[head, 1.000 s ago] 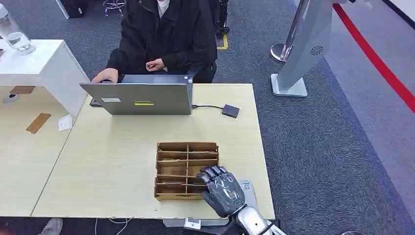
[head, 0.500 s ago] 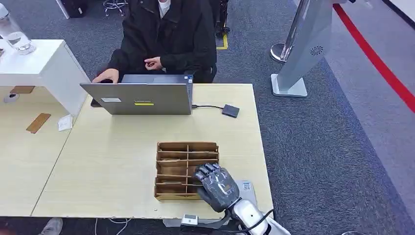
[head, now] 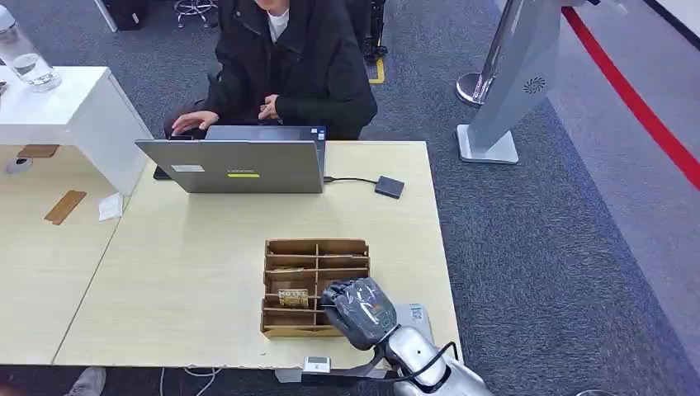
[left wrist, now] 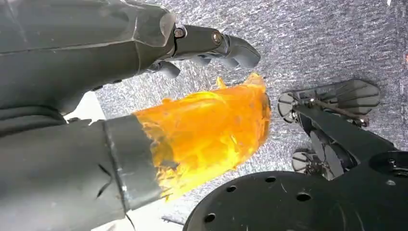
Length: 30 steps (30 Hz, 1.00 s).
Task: Pass the card to the sensor for recognition and then transmit it.
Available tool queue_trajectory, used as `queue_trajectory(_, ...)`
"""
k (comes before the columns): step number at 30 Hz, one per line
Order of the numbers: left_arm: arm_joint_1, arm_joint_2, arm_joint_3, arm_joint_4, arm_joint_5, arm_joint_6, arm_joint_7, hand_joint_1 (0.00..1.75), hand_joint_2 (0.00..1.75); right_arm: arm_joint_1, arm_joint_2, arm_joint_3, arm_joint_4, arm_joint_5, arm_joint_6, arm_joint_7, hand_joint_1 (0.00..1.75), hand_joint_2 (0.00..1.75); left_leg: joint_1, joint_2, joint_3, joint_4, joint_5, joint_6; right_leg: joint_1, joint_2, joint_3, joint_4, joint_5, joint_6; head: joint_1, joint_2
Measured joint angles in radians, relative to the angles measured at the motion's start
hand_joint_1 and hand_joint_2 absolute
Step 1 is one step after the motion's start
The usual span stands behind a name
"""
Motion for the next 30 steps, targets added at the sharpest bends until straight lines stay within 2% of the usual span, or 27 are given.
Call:
queue_trajectory(5, 0.004, 0.006, 0.003, 0.003, 0.0, -0.001, -0.006, 0.0, 0.0, -0.014, 0.0, 0.013, 0.012, -0.013, -0.002, 0.0, 1.59, 1.75, 0.0, 0.0, 0.0, 0.0, 0.0, 0.0, 0.0, 0.0, 0.0, 0.0, 0.0, 0.0, 0.0, 0.0)
queue_trajectory(7, 0.005, 0.01, 0.003, 0.008, 0.0, -0.001, -0.008, 0.0, 0.0, -0.019, 0.0, 0.018, 0.015, -0.016, -0.005, 0.0, 1.75, 1.75, 0.0, 0.0, 0.0, 0.0, 0.0, 0.0, 0.0, 0.0, 0.0, 0.0, 0.0, 0.0, 0.0, 0.0)
queue_trajectory(8, 0.006, 0.01, 0.003, 0.009, 0.0, -0.001, -0.009, 0.0, 0.0, -0.021, 0.0, 0.019, 0.016, -0.016, -0.007, 0.0, 1.71, 1.75, 0.0, 0.0, 0.0, 0.0, 0.0, 0.0, 0.0, 0.0, 0.0, 0.0, 0.0, 0.0, 0.0, 0.0)
queue_trajectory(16, 0.008, 0.015, 0.007, 0.016, 0.0, 0.0, -0.018, 0.0, 0.0, -0.024, 0.0, 0.03, 0.01, -0.019, -0.026, 0.0, 1.75, 1.75, 0.0, 0.0, 0.0, 0.0, 0.0, 0.0, 0.0, 0.0, 0.0, 0.0, 0.0, 0.0, 0.0, 0.0)
queue_trajectory(29, 0.011, 0.019, 0.01, 0.024, 0.006, 0.002, -0.019, 0.0, 0.0, -0.022, -0.021, 0.021, -0.073, -0.009, -0.055, 0.008, 1.75, 1.75, 0.0, 0.0, 0.0, 0.0, 0.0, 0.0, 0.0, 0.0, 0.0, 0.0, 0.0, 0.0, 0.0, 0.0)
queue_trajectory(30, 0.011, 0.019, 0.01, 0.024, -0.003, 0.018, -0.033, 0.0, 0.0, -0.021, -0.024, 0.017, -0.078, 0.0, -0.06, 0.021, 1.75, 1.75, 0.0, 0.0, 0.005, 0.0, 0.0, 0.0, 0.0, 0.0, -0.002, 0.0, 0.0, 0.0, 0.0, 0.0)
